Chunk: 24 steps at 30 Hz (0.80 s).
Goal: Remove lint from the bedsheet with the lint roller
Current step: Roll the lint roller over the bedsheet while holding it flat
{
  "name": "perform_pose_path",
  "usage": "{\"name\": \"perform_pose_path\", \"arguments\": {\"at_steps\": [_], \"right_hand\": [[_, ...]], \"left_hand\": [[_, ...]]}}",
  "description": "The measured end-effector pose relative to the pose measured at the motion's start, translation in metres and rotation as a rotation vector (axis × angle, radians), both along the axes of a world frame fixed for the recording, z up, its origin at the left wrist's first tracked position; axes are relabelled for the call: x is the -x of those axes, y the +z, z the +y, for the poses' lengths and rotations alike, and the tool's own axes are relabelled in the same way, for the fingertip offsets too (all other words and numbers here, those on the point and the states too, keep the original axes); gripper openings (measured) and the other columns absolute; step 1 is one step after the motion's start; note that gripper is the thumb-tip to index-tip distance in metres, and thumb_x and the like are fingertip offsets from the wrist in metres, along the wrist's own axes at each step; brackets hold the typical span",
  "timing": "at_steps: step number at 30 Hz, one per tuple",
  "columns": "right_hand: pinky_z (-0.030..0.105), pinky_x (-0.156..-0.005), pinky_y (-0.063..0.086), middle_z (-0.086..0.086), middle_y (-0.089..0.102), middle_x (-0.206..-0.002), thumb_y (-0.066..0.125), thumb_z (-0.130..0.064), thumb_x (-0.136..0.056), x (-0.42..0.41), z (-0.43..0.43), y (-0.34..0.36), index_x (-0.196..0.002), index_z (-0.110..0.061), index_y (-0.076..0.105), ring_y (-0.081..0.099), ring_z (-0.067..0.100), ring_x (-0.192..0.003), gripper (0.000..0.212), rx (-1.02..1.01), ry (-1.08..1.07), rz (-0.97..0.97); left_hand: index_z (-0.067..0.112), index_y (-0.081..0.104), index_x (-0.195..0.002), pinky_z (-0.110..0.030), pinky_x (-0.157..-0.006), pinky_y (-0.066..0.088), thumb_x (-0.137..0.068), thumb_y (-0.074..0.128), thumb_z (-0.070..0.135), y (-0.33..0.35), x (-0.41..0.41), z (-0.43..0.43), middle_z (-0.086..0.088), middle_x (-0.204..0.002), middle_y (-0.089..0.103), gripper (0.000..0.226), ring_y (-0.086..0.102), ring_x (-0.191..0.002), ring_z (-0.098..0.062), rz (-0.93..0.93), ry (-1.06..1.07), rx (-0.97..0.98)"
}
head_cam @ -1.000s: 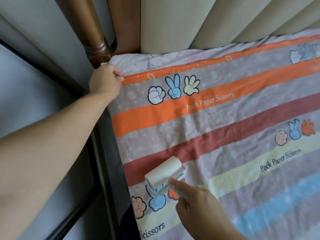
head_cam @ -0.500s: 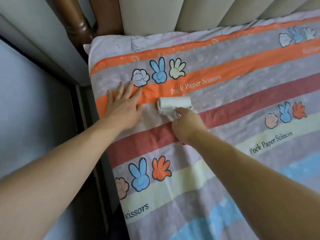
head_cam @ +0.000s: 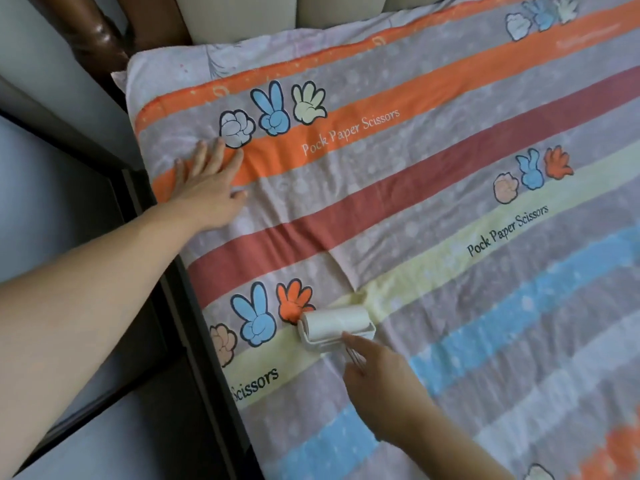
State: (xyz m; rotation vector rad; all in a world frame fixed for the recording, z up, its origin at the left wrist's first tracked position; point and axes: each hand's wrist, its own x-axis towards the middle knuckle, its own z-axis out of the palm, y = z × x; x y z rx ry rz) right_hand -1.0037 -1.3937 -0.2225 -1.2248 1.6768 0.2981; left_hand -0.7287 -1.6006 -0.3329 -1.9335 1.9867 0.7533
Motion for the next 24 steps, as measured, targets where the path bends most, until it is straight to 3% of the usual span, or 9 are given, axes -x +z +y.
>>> {"name": "perform_pose_path", "arguments": {"at_steps": [1, 3, 5, 7, 10, 11, 16, 19, 24], "right_hand": [[0.027, -0.067, 0.049, -0.006, 0.062, -0.103, 0.043, -0.02, -0.09, 0.005, -0.006, 0.005, -0.141, -0.037, 0.046, 0.057, 0.011, -0.068, 0.054, -0.002, -0.054, -0.024], [0.026, -0.058, 0.047, -0.006, 0.061, -0.09, 0.046, -0.021, -0.089, 0.016, -0.024, 0.012, -0.136, -0.039, 0.05, 0.05, 0.005, -0.057, 0.051, 0.059, -0.115, -0.032], [0.035, -0.065, 0.055, 0.002, 0.07, -0.091, 0.05, -0.023, -0.087, 0.026, -0.052, 0.01, -0.135, -0.037, 0.052, 0.058, 0.013, -0.064, 0.049, 0.184, -0.167, 0.002], [0.044, -0.07, 0.058, 0.009, 0.071, -0.101, 0.049, -0.023, -0.086, 0.03, -0.091, 0.0, -0.135, -0.035, 0.051, 0.064, 0.022, -0.068, 0.05, 0.288, -0.238, 0.039], [0.034, -0.048, 0.055, 0.009, 0.067, -0.1, 0.041, -0.018, -0.088, 0.03, -0.147, -0.02, -0.137, -0.03, 0.047, 0.069, 0.028, -0.062, 0.05, 0.345, -0.294, 0.079], [0.034, -0.047, 0.056, 0.008, 0.065, -0.104, 0.039, -0.016, -0.088, 0.028, -0.159, -0.026, -0.139, -0.028, 0.045, 0.069, 0.029, -0.065, 0.052, 0.335, -0.296, 0.095], [0.044, -0.071, 0.059, 0.013, 0.06, -0.112, 0.039, -0.011, -0.091, 0.018, -0.145, -0.036, -0.132, -0.014, 0.048, 0.067, 0.033, -0.081, 0.041, 0.291, -0.124, 0.206], [0.037, -0.088, 0.052, 0.015, 0.061, -0.12, 0.044, -0.011, -0.091, 0.019, -0.097, -0.034, -0.134, -0.016, 0.049, 0.063, 0.034, -0.103, 0.044, 0.225, -0.123, 0.179], [0.033, -0.091, 0.047, 0.009, 0.06, -0.125, 0.041, -0.014, -0.091, 0.014, -0.004, -0.021, -0.14, -0.021, 0.042, 0.056, 0.03, -0.115, 0.049, 0.045, -0.08, 0.116]], "left_hand": [[0.033, -0.008, -0.161, -0.057, -0.123, -0.009, -0.104, 0.04, 0.04, 0.001, 0.0, 0.0, 0.001, -0.166, -0.027, 0.075, -0.028, -0.151, -0.025, -0.014, 0.018, 0.012], [0.031, -0.007, -0.161, -0.057, -0.123, -0.008, -0.102, 0.047, 0.033, 0.009, 0.005, 0.0, -0.005, -0.167, -0.024, 0.08, -0.025, -0.152, -0.03, -0.062, 0.103, 0.012], [0.027, -0.004, -0.161, -0.057, -0.123, -0.009, -0.099, 0.052, 0.027, 0.021, 0.021, 0.004, -0.009, -0.167, -0.021, 0.084, -0.022, -0.153, -0.033, -0.098, 0.134, 0.052], [0.024, 0.005, -0.162, -0.054, -0.124, -0.01, -0.094, 0.053, 0.015, 0.029, 0.049, 0.012, -0.007, -0.169, -0.015, 0.083, -0.017, -0.155, -0.029, -0.012, 0.04, 0.156], [0.027, 0.014, -0.161, -0.049, -0.125, -0.011, -0.1, 0.043, 0.02, 0.026, 0.085, 0.029, -0.003, -0.17, -0.005, 0.068, -0.014, -0.156, -0.022, 0.166, -0.152, 0.18], [0.029, 0.014, -0.161, -0.049, -0.124, -0.012, -0.103, 0.039, 0.027, 0.02, 0.089, 0.034, -0.001, -0.17, -0.006, 0.064, -0.016, -0.155, -0.02, 0.174, -0.171, 0.138], [0.032, -0.007, -0.162, -0.048, -0.121, -0.019, -0.105, 0.029, 0.048, -0.012, 0.085, 0.049, 0.003, -0.166, -0.025, 0.069, -0.033, -0.149, -0.015, 0.036, -0.222, 0.068], [0.033, -0.011, -0.16, -0.051, -0.121, -0.018, -0.101, 0.03, 0.061, -0.01, 0.089, 0.05, 0.003, -0.165, -0.028, 0.077, -0.035, -0.148, -0.017, -0.002, -0.226, 0.064], [0.032, -0.01, -0.161, -0.057, -0.122, -0.013, -0.096, 0.039, 0.067, -0.002, 0.102, 0.059, -0.001, -0.166, -0.027, 0.088, -0.032, -0.15, -0.022, -0.063, -0.168, 0.065]]}}
